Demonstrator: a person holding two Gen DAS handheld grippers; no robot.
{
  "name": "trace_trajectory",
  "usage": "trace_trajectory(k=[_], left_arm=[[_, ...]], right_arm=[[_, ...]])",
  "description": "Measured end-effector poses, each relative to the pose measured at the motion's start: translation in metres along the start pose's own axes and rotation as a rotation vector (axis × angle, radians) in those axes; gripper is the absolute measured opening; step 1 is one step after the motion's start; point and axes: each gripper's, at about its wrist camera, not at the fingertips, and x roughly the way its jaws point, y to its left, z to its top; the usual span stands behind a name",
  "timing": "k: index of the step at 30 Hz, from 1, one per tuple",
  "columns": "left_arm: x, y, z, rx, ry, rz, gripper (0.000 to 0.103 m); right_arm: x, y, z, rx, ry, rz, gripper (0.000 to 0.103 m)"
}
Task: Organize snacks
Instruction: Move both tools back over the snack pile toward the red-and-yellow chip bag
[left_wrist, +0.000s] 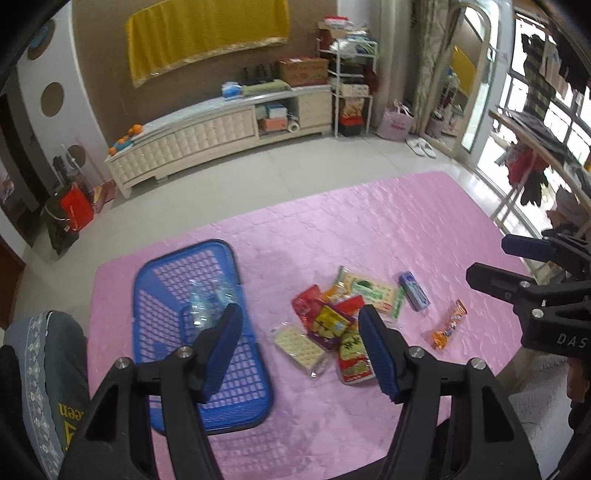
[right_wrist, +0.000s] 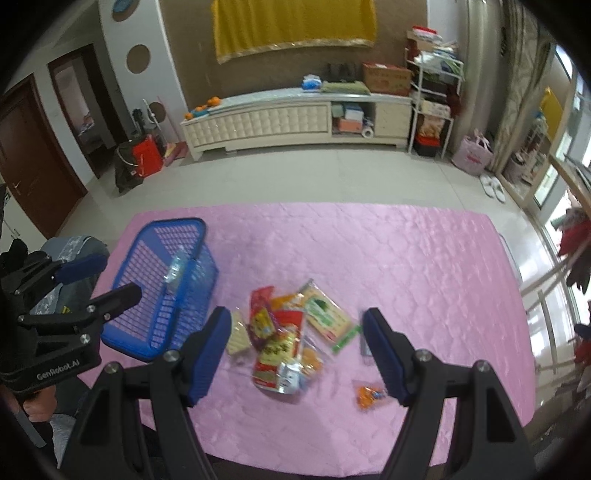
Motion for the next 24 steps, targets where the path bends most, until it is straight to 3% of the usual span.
trace_trajectory(k=[8, 16, 24], left_arm=[[0.063, -0.044, -0.025, 0.030, 0.115, -0.033, 0.064], [0.129, -0.063, -0.049, 0.016, 0.252, -0.039, 0.064], [0.190, -0.053, -0.069, -0.136, 0.403, -0.102, 0.064]], right_arm=[[0.034, -0.039, -0.036, 0.036, 0.093, -0.015, 0.078], [0.079, -0.060, -0.066, 0.042, 0.169, -0.012, 0.078], [0.123, -0.069, -0.082, 0.058, 0.241, 0.020, 0.078]])
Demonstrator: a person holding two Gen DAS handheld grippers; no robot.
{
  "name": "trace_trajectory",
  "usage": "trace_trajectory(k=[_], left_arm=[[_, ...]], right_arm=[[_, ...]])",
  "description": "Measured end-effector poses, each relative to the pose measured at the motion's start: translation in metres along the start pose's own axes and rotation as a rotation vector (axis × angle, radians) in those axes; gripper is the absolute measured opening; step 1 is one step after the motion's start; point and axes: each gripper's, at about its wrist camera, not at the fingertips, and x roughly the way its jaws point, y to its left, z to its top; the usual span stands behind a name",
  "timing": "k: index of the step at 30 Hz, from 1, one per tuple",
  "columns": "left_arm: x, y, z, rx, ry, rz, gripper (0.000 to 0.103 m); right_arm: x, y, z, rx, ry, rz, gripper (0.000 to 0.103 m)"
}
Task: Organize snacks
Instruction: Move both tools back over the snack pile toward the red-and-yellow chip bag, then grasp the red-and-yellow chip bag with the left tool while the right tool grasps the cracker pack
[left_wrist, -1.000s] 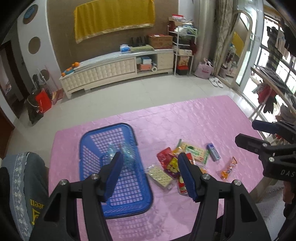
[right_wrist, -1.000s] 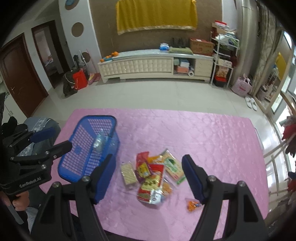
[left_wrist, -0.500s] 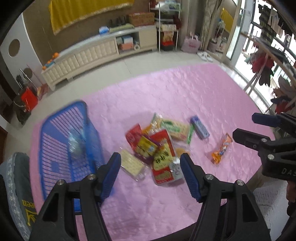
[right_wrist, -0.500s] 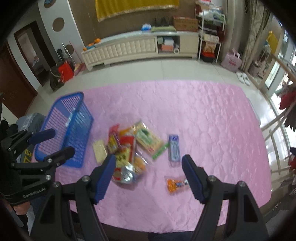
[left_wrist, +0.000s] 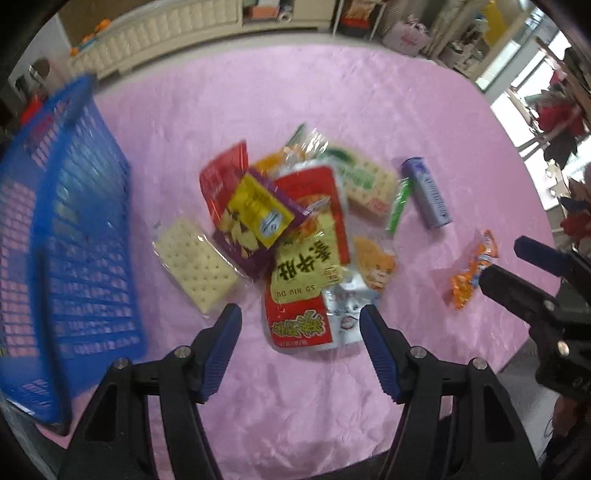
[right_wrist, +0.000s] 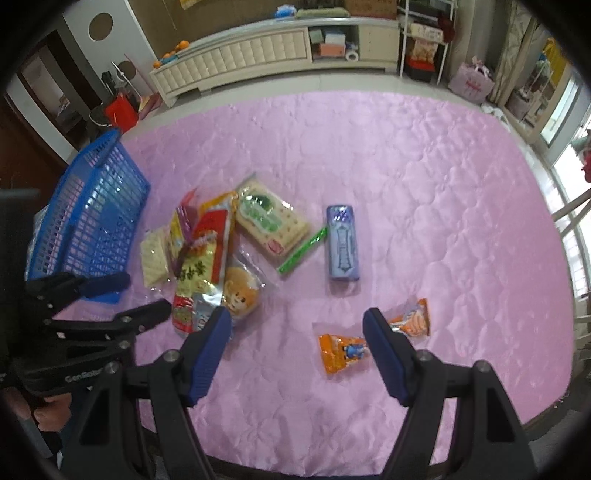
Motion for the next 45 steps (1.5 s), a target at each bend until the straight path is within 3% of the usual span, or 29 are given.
trace_trajectory(k=[6, 10, 20, 25, 28, 32, 37, 45], left_arm=[[0.028, 0.006, 0.011, -0.051, 0.029, 0.004, 0.064], [0.036, 0.009, 0.022, -0.076, 0.032, -0.037, 0.064], [0.045, -0.006, 0.029, -0.049, 0.047, -0.030, 0.070], [0.047, -0.021, 0.019, -0.044, 0.044, -0.053, 0.052], [0.042, -0.026, 0.013, -0.030, 0.047, -0.060, 0.046], [0.027, -0.029, -0.003, -0.014, 0.023, -0.080, 0.044], [-0.006, -0.025, -0.015, -0.020, -0.052, -0.098, 0.044], [-0.059, -0.021, -0.018, 0.030, -0.176, 0.008, 0.044]], right_arm=[[0.026, -0.010, 0.006, 0.017, 0.033, 0.018, 0.078], [0.038, -0.015, 0.009, 0.019, 0.050, 0.033, 0.078], [0.047, -0.029, 0.005, 0.066, 0.070, 0.063, 0.078], [0.048, -0.031, -0.001, 0.069, 0.080, 0.058, 0.078], [0.045, -0.033, -0.002, 0.068, 0.082, 0.054, 0.078], [0.039, -0.036, -0.004, 0.068, 0.076, 0.056, 0.078], [0.035, -0.033, -0.001, 0.039, 0.078, 0.049, 0.078], [0.027, -0.020, 0.030, -0.047, 0.027, 0.034, 0.078]])
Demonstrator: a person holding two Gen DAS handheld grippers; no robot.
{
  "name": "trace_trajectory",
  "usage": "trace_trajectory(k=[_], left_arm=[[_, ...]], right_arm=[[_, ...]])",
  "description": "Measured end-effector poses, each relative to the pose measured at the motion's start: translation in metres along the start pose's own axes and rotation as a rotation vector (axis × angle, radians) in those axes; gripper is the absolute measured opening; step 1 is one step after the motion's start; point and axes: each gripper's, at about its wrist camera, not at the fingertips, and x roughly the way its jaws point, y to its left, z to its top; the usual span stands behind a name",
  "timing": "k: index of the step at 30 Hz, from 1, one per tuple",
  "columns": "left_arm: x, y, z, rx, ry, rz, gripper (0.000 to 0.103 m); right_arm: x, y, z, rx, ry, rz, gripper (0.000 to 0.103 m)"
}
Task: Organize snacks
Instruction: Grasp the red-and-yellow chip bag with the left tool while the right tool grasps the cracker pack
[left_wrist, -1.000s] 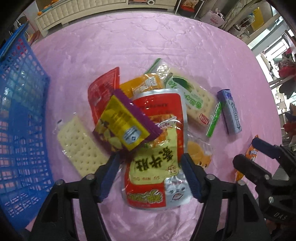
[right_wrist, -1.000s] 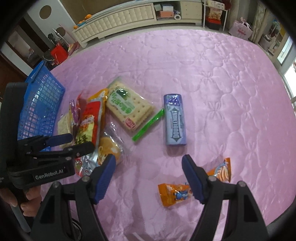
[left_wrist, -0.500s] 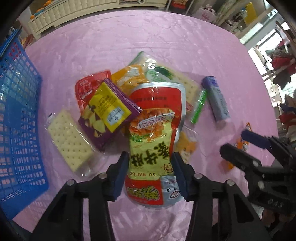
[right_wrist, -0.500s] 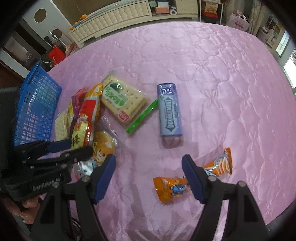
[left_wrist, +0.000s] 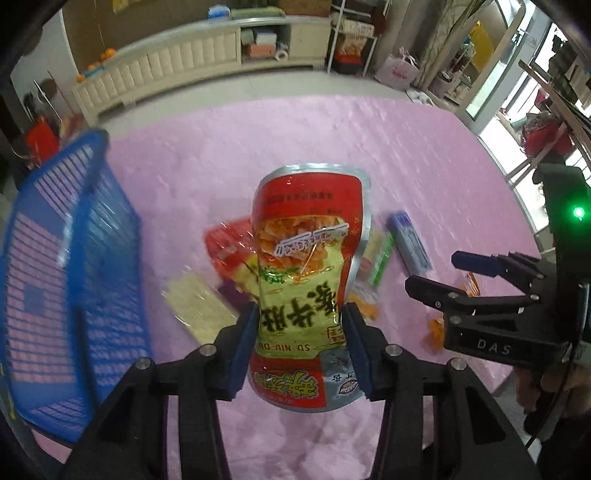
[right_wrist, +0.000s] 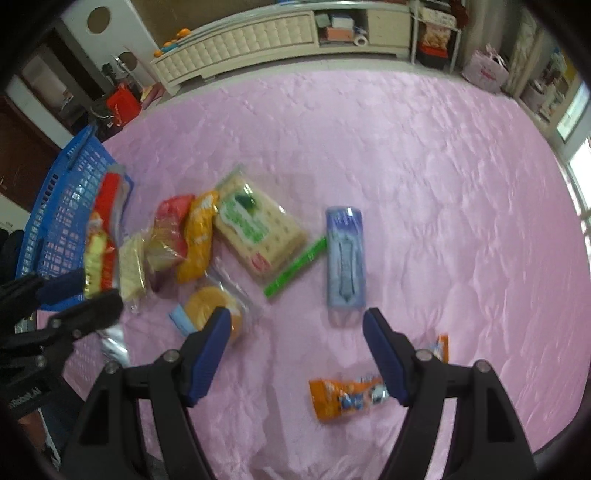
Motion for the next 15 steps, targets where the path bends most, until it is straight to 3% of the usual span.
trace_trajectory(k=[7, 12, 15], left_arm=[[0.009, 0.017, 0.009, 0.003, -0.005, 0.047, 0.044], [0.019, 0.008, 0.017, 0.029, 0.003, 0.075, 0.044], [0.026, 0.012, 0.016, 0.026, 0.025, 0.071, 0.044]], right_arm=[[0.024, 0.033, 0.032, -0.256, -0.030, -0.054, 0.078], [0.059, 0.051, 0.038, -0.412, 0.042, -0.141, 0.078], [0.074, 0.053, 0.040, -0.452, 0.069, -0.096, 0.077]])
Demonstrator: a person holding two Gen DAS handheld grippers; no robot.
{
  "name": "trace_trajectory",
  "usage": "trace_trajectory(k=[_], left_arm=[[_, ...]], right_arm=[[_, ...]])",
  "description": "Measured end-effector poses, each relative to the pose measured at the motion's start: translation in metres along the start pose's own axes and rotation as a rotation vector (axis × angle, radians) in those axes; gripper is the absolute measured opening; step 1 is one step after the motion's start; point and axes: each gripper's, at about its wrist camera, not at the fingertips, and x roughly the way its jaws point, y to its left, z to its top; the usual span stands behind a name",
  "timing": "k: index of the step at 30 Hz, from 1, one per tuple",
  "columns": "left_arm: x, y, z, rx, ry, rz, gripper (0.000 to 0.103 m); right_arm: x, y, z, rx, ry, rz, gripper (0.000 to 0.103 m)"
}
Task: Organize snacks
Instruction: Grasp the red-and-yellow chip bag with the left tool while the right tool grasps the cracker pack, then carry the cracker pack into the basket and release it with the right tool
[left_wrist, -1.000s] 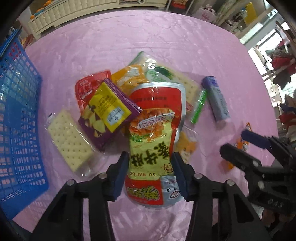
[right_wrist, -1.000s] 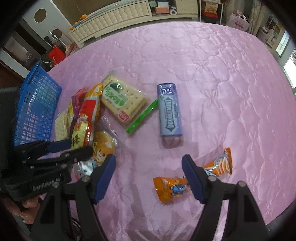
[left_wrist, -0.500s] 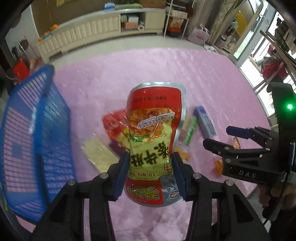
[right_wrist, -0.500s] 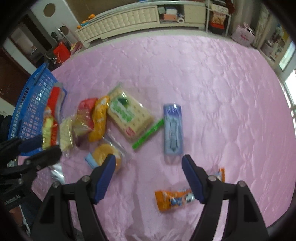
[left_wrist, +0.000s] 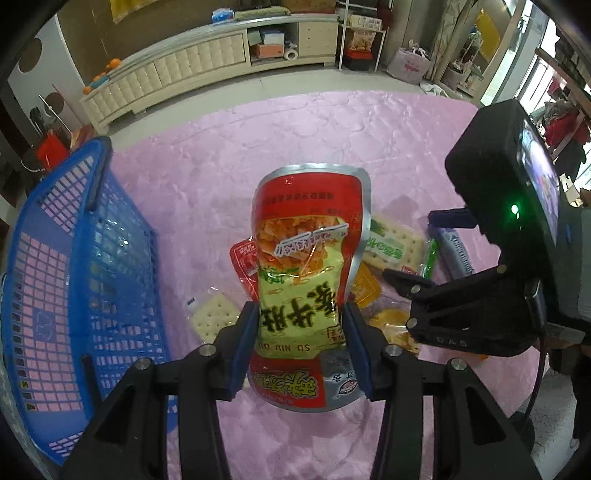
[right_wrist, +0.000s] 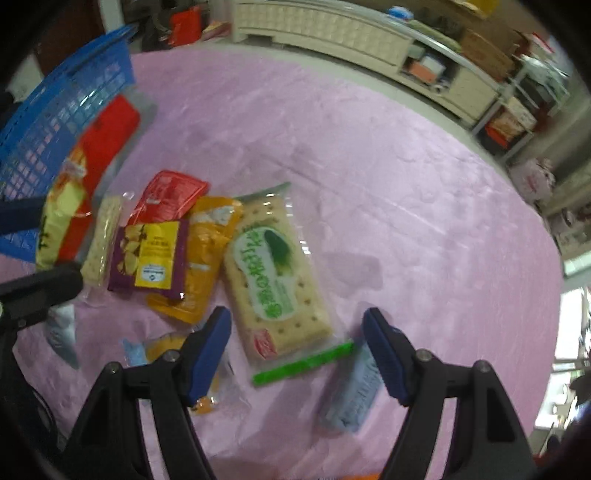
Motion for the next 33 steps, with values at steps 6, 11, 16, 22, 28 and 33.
trace_trajectory(k=[6, 11, 16, 22, 28, 33], left_arm=[[0.012, -0.001, 0.008, -0.002, 0.019, 0.020, 0.044], [0.017, 0.006, 0.008, 0.017, 0.009, 0.019, 0.045], [0.019, 0.002, 0.003, 0.002, 0.031, 0.034, 0.045], [0.021, 0.002, 0.004, 0.007, 0.025, 0.041, 0.045], [0.019, 0.006, 0.004, -0.019, 0.009, 0.028, 0.045], [0.000, 0.009, -0.003, -0.029, -0.015, 0.015, 0.045]], right_arm=[[0.025, 0.002, 0.005, -0.045, 0.000, 0.041, 0.077], [0.030, 0.000, 0.010, -0.098, -0.051, 0.042, 0.077], [0.041, -0.023, 0.016, 0.013, -0.018, 0.070, 0.101], [0.037, -0.024, 0.014, 0.015, -0.030, 0.063, 0.095], [0.019, -0.003, 0.006, -0.061, -0.043, 0.029, 0.062], [0.000, 0.010, -0.007, -0.030, -0.042, 0.009, 0.061]])
